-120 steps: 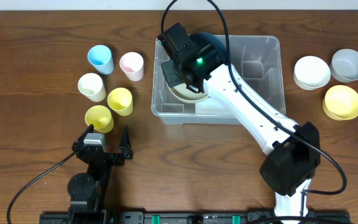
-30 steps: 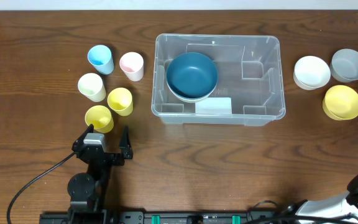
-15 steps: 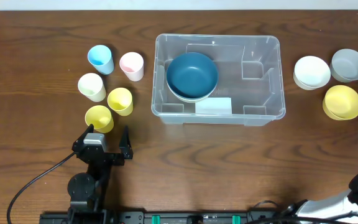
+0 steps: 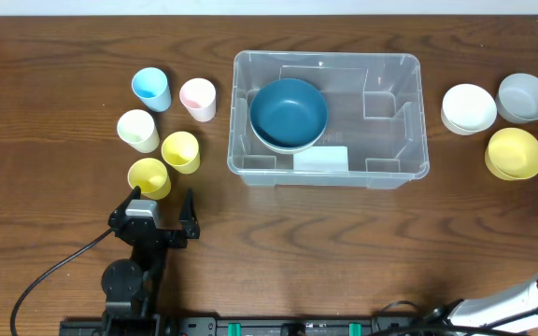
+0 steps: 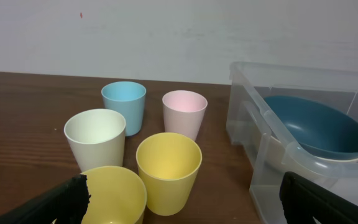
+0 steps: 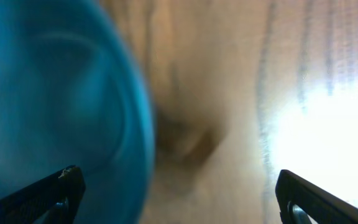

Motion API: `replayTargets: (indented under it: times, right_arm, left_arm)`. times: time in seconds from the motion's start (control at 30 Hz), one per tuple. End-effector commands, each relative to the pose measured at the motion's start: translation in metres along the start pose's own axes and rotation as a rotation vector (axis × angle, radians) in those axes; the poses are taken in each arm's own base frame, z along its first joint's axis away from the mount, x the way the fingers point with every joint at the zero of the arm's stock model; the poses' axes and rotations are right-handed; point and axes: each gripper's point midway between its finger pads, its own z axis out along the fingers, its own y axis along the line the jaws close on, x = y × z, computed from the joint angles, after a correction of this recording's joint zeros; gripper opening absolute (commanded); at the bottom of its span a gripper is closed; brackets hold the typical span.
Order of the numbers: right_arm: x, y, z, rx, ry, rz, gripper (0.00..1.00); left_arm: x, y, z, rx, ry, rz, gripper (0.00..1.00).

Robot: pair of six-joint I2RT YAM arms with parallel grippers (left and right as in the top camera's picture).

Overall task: Pack container
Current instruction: 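Grasp the second dark teal bowl with the right gripper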

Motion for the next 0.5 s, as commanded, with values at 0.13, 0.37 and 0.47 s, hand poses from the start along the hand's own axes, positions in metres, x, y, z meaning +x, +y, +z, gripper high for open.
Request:
replayTargets:
  times: [0.13,0.37,0.47]
  right_arm:
    - [-0.013,-0.029,0.013,0.065,0.015,0.056,0.80]
    - [-0.015,-0.038,0.013,0.082,0.024,0.061,0.47]
    - [-0.013,-0.039,0.013,0.090,0.030,0.059,0.33]
  left_arm:
    - [0.015,0.000,0.001,0.008,0.046,0.012,0.98]
    - [0.015,0.000,0.001,0.008,0.046,0.012,0.98]
    - [0.015,0.000,0.001,0.008,0.046,0.012,0.98]
